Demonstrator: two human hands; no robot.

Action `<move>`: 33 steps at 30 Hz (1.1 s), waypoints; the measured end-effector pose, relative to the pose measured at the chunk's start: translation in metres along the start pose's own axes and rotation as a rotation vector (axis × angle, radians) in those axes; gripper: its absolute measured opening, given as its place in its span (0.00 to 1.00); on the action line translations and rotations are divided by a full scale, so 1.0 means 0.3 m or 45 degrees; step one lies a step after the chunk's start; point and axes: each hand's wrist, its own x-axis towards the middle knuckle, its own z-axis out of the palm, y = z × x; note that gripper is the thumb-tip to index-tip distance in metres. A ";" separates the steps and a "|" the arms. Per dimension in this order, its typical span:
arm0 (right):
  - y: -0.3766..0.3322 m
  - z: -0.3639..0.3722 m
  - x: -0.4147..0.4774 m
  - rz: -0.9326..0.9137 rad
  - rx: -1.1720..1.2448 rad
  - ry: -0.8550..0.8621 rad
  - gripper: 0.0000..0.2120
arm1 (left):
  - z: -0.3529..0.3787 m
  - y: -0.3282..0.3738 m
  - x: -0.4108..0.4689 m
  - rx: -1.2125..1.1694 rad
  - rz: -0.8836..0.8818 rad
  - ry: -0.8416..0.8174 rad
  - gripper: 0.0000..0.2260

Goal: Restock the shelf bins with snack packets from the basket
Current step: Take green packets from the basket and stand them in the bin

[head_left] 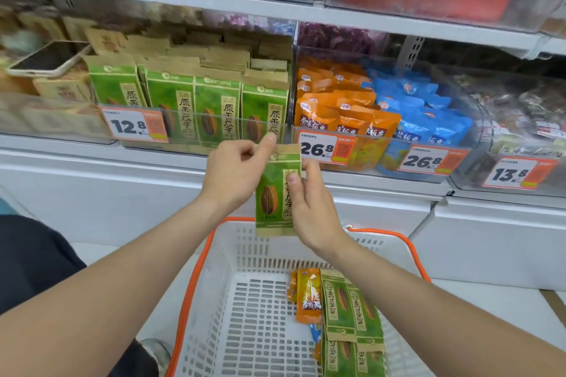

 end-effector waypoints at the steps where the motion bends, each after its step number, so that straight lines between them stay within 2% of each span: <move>1: -0.031 0.001 0.023 -0.037 0.030 0.076 0.07 | -0.014 0.015 0.007 -0.005 0.056 0.057 0.32; 4: -0.122 -0.005 0.093 -0.182 0.041 0.215 0.05 | -0.040 0.057 0.014 -0.025 0.253 0.163 0.25; 7: -0.217 -0.028 0.166 -0.332 0.038 0.252 0.06 | -0.048 0.075 0.018 -0.079 0.387 0.340 0.16; 9: -0.271 -0.051 0.211 -0.423 0.045 0.306 0.07 | -0.053 0.077 0.035 -0.064 0.420 0.491 0.12; 11: -0.311 -0.074 0.250 -0.479 0.055 0.381 0.07 | -0.064 0.069 0.061 -0.033 0.390 0.557 0.10; 15: -0.332 -0.102 0.313 -0.563 -0.139 0.416 0.07 | -0.080 0.047 0.087 0.064 0.327 0.471 0.24; 18: -0.301 -0.102 0.346 -0.554 -0.363 0.363 0.07 | -0.079 0.033 0.091 0.165 0.301 0.434 0.23; 22: -0.295 -0.080 0.356 -0.528 -0.462 0.347 0.08 | -0.075 0.013 0.098 0.323 0.299 0.375 0.18; 28: -0.293 -0.060 0.383 -0.460 -0.207 0.341 0.07 | -0.078 0.017 0.099 0.299 0.315 0.373 0.20; 30: -0.274 -0.059 0.387 -0.409 -0.360 0.310 0.07 | -0.078 0.024 0.091 0.265 0.335 0.375 0.22; 33: -0.242 -0.071 0.394 -0.343 -0.681 0.468 0.08 | -0.077 0.033 0.075 0.287 0.351 0.379 0.25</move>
